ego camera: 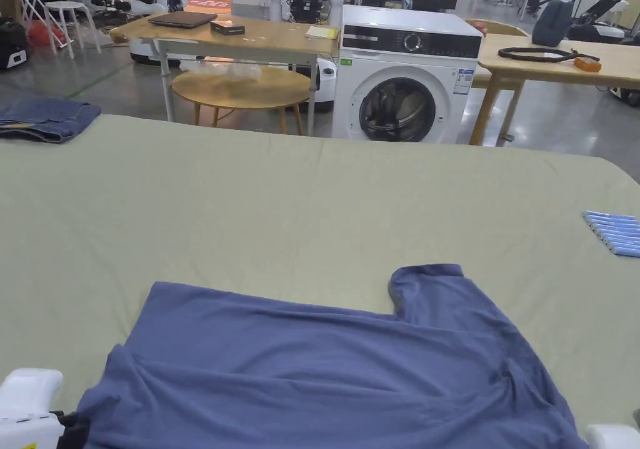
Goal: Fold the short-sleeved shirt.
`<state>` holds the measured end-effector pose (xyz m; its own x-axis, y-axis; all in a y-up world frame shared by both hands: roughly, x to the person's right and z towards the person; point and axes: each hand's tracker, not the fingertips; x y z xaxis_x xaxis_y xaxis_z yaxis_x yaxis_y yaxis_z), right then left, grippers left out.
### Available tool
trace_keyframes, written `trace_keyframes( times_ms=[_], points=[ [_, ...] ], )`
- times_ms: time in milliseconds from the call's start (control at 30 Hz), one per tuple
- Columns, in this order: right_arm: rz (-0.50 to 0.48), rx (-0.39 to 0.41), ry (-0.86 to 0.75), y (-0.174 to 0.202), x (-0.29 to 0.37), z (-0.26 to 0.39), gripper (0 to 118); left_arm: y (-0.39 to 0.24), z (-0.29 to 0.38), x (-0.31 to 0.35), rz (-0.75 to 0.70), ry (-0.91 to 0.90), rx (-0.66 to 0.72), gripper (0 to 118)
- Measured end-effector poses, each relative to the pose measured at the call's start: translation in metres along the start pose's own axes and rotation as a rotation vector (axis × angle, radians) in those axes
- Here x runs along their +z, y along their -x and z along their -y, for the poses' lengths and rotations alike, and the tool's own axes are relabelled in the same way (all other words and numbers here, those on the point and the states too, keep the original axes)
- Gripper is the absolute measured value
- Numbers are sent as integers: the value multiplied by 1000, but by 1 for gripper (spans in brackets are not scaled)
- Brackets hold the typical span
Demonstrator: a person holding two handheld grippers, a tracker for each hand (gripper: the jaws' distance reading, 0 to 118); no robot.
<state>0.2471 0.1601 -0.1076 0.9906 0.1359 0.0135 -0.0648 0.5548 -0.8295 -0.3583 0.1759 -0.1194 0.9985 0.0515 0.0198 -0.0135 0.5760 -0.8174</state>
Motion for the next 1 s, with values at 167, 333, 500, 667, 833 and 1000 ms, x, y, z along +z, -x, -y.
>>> trace_keyframes(
  times_ms=[167, 333, 500, 667, 833, 1000],
  points=[
    [16, -19, 12, 7, -24, 15, 2, 2, 19, -32, -30, 61, -7, 1],
    [23, 3, -9, 7, -7, 5, 26, 0, 17, -36, -47, 60, -25, 0],
    [47, -16, -111, 4, 30, -18, 65, -7, -2, -14, -19, 4, 28, 28],
    [-17, -64, -337, 20, 46, -50, 65, -28, -31, 7, 5, -194, 11, 46],
    [-28, -106, -586, 64, 66, -75, 60, -58, -56, 22, 1, -426, -3, 45],
    [-67, -121, -700, 103, 75, -91, 0, -88, -67, 35, -81, -572, -68, 0]
  ],
)
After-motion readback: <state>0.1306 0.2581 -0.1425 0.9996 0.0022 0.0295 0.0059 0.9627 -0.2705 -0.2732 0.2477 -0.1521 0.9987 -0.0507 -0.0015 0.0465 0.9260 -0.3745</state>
